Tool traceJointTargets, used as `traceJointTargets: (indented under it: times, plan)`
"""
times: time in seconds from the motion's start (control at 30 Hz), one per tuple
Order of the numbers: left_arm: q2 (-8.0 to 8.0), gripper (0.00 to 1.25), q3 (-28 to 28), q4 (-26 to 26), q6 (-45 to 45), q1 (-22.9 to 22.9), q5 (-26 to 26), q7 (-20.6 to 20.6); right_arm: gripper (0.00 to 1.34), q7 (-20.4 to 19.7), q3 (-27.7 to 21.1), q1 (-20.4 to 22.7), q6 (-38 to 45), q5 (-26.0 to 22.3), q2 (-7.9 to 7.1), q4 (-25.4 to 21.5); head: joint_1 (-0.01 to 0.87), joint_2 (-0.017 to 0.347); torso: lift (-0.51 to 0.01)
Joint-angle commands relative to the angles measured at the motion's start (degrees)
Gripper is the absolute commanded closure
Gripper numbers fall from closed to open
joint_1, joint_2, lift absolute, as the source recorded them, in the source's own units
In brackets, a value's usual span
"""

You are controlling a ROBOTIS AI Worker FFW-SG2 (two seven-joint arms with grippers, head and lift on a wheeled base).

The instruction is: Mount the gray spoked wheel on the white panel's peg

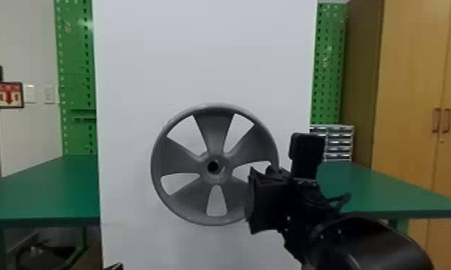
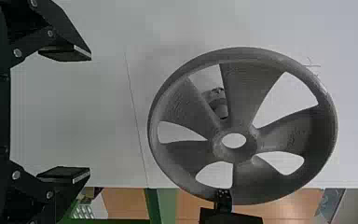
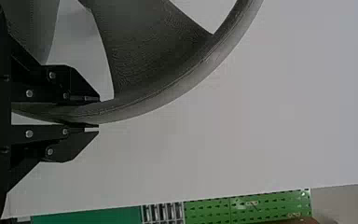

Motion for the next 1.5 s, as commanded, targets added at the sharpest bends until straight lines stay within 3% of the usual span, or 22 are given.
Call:
traceJointTargets:
  times: [0.0,1.0,1.47]
  plan:
    - [0.13,0.38,-0.17,0.00,0.00,-0.18,0.00,0.00,1.30,0.00,-0.10,-0.51,-0.58,0.08,0.01,0.84,0.123,-0.008,-0.405]
    - [0.31,0.38,-0.26,0.27,0.00,-0.44,0.18,0.00,1.30,0.09,-0.36,-2.62,-3.30,-2.38,0.18,6.64,0.123,-0.008,-0.405]
    - [0.31,0.38,-0.44,0.35,0.00,-0.62,0.26,0.00,1.30,2.99,-0.36,-3.15,-4.53,-3.43,0.36,8.84,0.123,-0.008,-0.405]
